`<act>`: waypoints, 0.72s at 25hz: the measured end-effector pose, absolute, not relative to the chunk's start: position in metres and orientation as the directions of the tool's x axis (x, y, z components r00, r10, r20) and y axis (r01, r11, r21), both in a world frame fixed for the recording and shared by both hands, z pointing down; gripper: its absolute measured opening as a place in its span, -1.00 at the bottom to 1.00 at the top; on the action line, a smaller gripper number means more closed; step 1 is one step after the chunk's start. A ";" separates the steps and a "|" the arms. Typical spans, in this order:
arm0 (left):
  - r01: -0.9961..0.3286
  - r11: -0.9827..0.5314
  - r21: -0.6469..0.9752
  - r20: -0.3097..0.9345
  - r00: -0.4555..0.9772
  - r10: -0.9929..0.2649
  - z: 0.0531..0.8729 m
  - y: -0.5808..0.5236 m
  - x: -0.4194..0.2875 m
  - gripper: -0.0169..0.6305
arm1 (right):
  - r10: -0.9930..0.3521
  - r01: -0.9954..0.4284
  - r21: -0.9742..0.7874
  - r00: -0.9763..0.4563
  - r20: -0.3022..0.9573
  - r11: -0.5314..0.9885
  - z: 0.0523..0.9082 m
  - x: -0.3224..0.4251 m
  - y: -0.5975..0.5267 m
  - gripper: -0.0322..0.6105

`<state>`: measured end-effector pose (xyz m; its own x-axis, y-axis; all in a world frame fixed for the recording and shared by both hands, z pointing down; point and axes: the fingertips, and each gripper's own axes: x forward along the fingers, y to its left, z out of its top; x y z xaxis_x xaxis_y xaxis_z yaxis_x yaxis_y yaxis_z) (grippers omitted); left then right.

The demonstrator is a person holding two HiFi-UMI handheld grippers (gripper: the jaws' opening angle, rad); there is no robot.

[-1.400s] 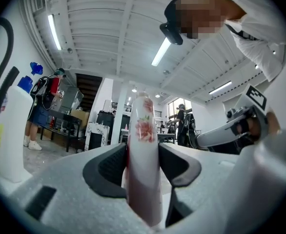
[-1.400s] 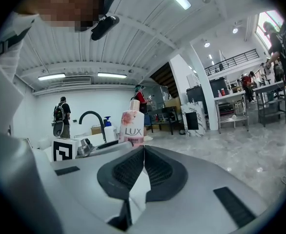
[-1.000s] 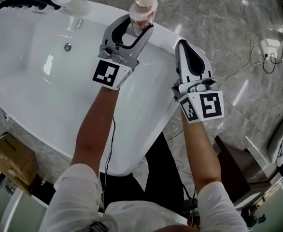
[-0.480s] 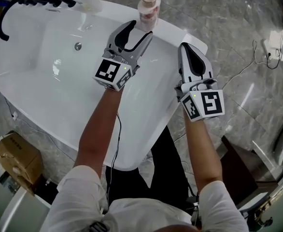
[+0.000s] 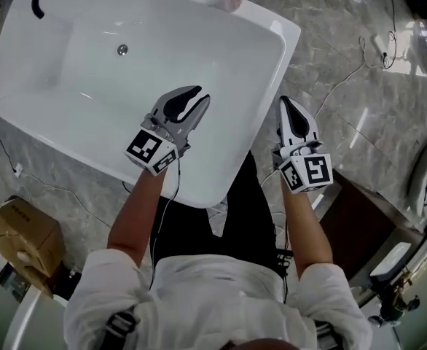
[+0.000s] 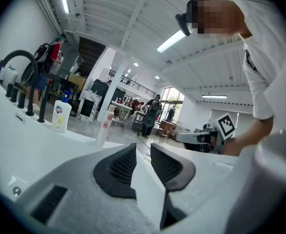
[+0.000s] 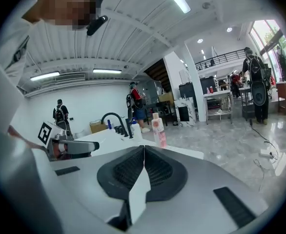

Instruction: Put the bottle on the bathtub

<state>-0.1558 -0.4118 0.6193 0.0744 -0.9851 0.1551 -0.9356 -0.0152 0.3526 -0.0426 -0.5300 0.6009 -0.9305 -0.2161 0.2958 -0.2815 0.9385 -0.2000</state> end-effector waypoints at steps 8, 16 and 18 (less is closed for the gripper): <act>-0.937 -0.229 0.264 0.138 0.271 -0.952 0.481 -0.261 -0.151 -0.86 | -0.239 -0.265 -0.102 -0.948 0.212 0.959 0.447 -0.006 -0.373 -0.86; -0.933 -0.247 0.260 0.081 0.276 -0.958 0.362 -0.143 -0.149 -0.90 | -0.281 -0.283 -0.034 -0.958 0.054 0.959 0.279 0.040 -0.276 -0.86; -0.930 -0.232 0.286 0.065 0.261 -0.963 0.345 -0.121 -0.142 -0.90 | -0.280 -0.281 -0.019 -0.959 0.030 0.960 0.256 0.054 -0.260 -0.86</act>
